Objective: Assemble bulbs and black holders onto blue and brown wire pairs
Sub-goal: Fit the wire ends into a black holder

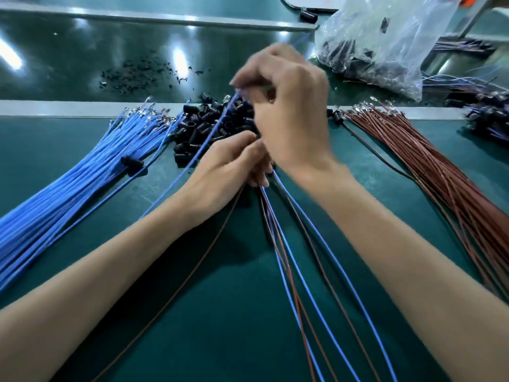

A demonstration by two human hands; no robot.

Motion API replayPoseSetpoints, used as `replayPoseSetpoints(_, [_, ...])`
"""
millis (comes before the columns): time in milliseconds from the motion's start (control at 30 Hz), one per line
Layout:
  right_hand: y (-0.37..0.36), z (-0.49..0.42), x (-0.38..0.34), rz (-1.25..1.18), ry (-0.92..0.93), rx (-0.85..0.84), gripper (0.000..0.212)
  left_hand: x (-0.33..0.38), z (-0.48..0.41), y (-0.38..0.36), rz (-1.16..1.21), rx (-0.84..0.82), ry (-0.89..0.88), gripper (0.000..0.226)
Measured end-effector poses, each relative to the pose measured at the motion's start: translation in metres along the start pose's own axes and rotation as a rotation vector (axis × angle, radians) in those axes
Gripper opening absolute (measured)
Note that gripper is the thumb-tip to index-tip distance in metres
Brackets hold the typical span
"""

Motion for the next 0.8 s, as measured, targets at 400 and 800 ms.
replayPoseSetpoints(400, [0.091, 0.087, 0.104, 0.327, -0.344, 0.036, 0.015, -0.002, 0.017, -0.021, 0.376, -0.707, 0.348, 0.033])
replayPoseSetpoints(800, [0.027, 0.1, 0.037, -0.339, -0.62, -0.313, 0.039, 0.001, 0.007, -0.017, 0.341, -0.35, 0.143, 0.031])
Point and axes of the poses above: each hand's wrist, its own z-axis away from the middle knuckle, its own y-axis out of the back of the hand, x = y × z, the point moved 7 cm from there along -z, towards the middle knuckle, and after that the axes turned 12 degrees about y, right-handed, at the moved point
